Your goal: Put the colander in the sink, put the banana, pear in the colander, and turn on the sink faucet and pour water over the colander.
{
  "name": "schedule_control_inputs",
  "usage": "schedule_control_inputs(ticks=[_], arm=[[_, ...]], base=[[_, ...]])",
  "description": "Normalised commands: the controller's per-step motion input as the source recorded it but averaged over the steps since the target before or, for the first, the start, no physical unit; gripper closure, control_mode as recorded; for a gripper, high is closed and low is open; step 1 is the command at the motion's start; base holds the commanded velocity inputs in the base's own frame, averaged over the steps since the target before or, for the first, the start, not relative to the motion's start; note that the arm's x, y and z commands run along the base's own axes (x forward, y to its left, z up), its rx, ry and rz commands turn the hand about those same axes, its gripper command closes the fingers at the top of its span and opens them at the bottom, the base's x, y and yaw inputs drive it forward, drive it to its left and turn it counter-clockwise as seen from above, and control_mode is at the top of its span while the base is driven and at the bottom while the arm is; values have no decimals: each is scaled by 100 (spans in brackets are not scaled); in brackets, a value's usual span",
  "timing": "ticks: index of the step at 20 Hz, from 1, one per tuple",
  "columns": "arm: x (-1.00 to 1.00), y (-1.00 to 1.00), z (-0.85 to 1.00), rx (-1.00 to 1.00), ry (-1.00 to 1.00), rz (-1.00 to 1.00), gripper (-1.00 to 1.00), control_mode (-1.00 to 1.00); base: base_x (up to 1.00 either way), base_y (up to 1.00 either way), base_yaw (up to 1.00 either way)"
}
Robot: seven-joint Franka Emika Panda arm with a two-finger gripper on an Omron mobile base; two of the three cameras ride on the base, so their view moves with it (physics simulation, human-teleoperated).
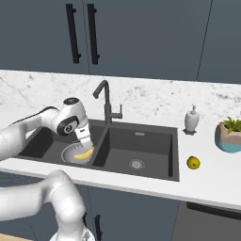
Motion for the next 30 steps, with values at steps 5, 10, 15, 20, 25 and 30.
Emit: schedule_control_inputs(ticks=[5,10,15,20,25,30], arm=[[-100,-100,78,0,-16,16,-100,-100],[-95,-100,66,0,-5,10,-100,-100],[-36,-100,30,0,3,7,-100,-100],[-10,-100,19,0,14,7,-100,-100],[10,-100,13,-1,28,8,-100,-100],[39,-100,0,-6,20,16,-100,-100]], base=[[0,0,0],[0,0,0],[0,0,0],[0,0,0],[0,0,0],[0,0,0]])
